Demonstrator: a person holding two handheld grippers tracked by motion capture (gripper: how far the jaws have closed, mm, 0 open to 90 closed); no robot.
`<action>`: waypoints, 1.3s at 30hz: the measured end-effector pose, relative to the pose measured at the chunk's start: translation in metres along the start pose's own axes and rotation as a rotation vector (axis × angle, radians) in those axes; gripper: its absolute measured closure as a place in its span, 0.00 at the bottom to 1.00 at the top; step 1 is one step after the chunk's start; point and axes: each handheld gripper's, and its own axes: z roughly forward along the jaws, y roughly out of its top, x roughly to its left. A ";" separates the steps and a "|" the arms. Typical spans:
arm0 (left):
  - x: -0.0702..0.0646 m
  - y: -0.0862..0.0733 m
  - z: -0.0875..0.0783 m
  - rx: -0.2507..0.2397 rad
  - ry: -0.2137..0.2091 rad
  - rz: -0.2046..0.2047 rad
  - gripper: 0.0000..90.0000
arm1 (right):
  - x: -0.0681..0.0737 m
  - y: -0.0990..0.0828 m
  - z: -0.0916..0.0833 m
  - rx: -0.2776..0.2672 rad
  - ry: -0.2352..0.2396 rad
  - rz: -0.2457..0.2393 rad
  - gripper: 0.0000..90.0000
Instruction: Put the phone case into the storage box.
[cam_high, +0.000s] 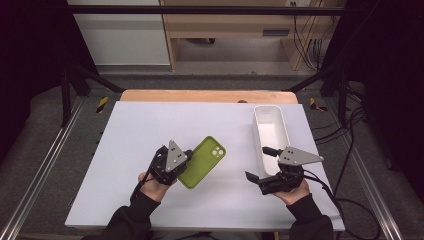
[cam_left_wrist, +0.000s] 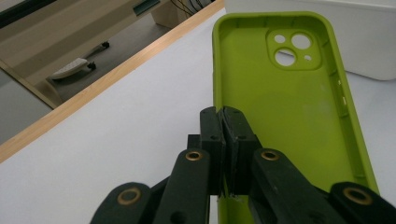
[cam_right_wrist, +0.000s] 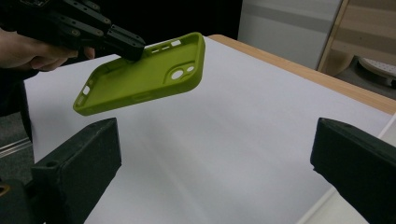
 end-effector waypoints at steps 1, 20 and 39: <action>0.000 0.000 0.000 0.000 -0.001 0.002 0.97 | 0.000 0.000 0.001 0.000 0.002 -0.001 0.02; -0.015 -0.001 0.003 0.015 0.010 0.062 0.97 | 0.003 0.017 0.006 0.005 0.012 -0.005 0.03; -0.022 -0.002 0.002 0.015 0.020 0.093 0.97 | 0.003 0.026 0.025 0.074 0.034 0.007 0.03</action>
